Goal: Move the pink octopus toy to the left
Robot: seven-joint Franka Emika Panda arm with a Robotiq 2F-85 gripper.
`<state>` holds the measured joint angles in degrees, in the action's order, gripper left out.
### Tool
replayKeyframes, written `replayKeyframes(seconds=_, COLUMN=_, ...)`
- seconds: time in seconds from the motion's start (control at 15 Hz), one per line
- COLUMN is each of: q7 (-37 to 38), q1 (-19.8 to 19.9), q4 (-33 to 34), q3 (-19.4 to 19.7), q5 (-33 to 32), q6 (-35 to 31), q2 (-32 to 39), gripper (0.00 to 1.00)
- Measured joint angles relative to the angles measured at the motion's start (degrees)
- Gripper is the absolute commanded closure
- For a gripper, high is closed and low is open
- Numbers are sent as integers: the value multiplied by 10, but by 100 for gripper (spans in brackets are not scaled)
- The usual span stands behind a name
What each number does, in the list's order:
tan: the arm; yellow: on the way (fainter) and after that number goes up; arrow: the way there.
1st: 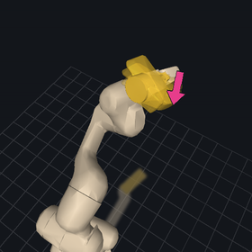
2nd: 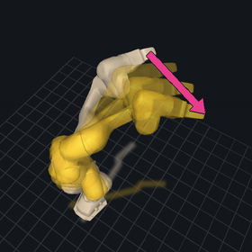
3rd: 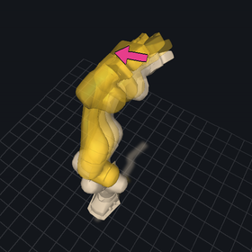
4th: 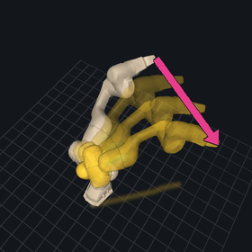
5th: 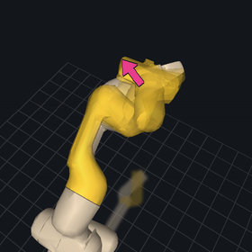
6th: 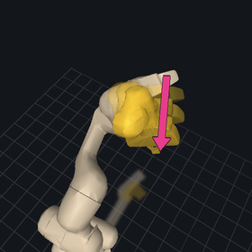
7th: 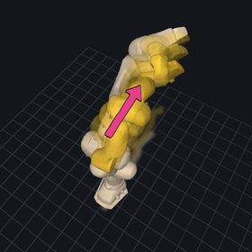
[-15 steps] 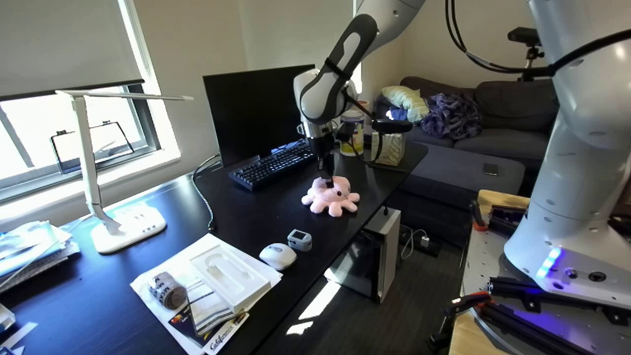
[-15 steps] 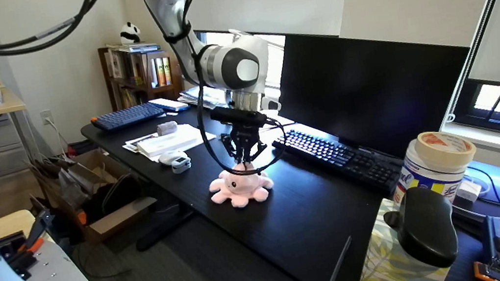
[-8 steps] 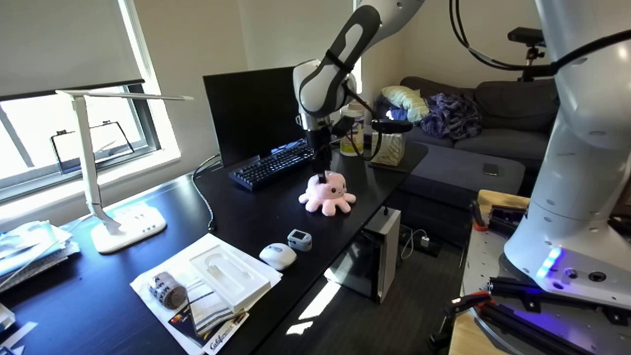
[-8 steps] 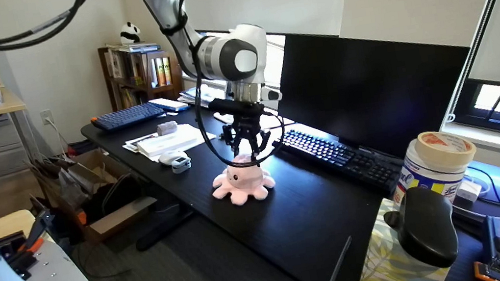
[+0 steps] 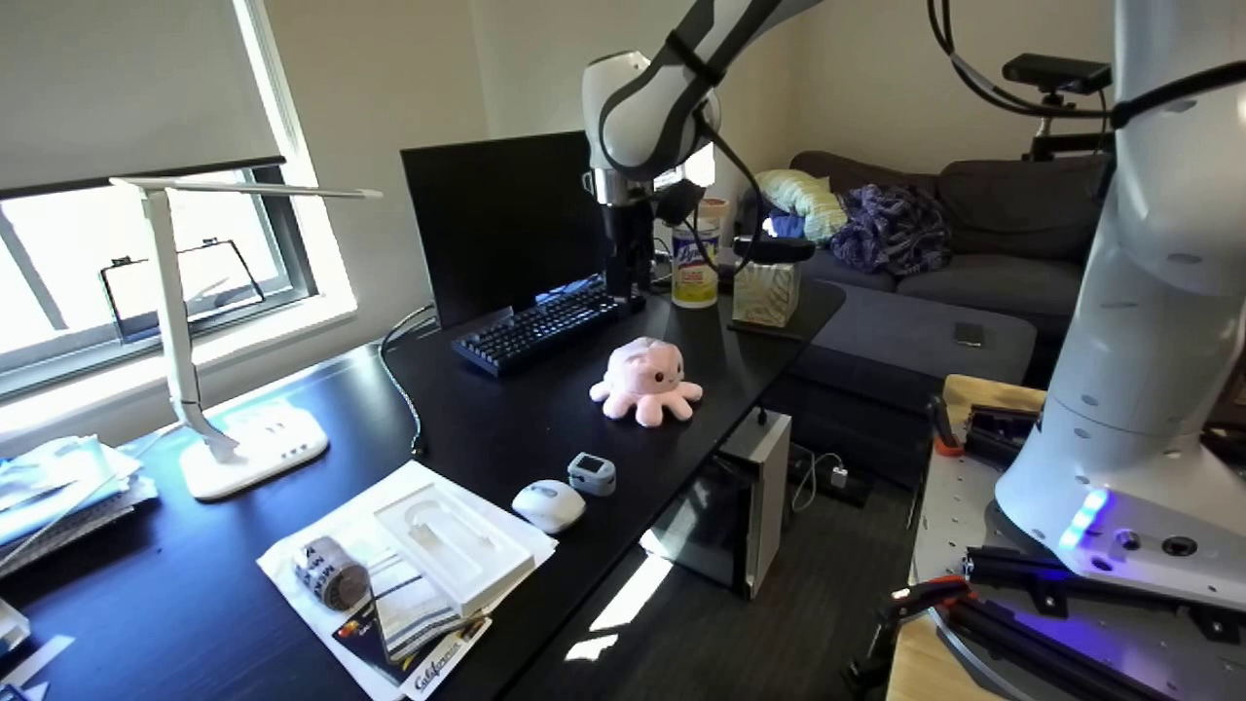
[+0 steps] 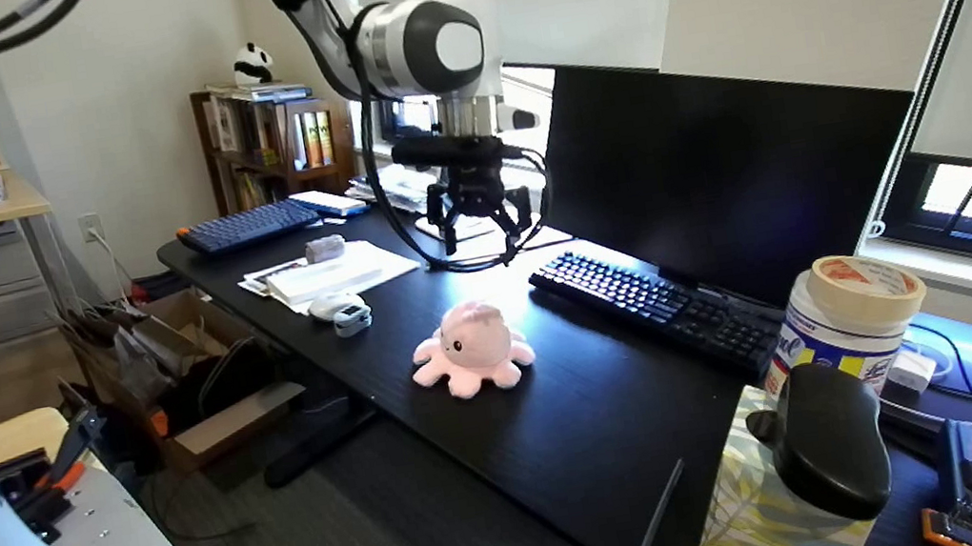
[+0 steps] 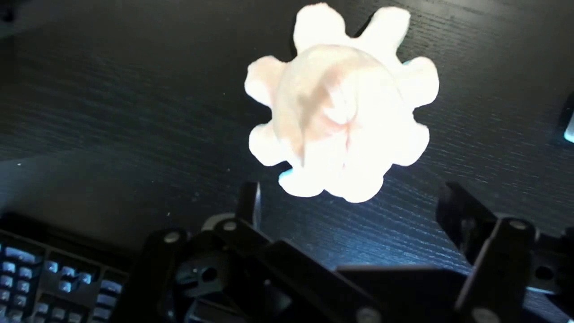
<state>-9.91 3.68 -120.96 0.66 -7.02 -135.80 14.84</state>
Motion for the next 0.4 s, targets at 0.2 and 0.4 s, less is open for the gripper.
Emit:
replayKeyframes(seconds=0.2, q7=18, q1=-4, q4=-23, q3=10, q5=-30, q6=1, q2=-55, gripper=0)
replayKeyframes(seconds=0.4, q7=33, q1=-4, q4=-44, q3=18, q5=-56, q6=8, q2=-108, gripper=0)
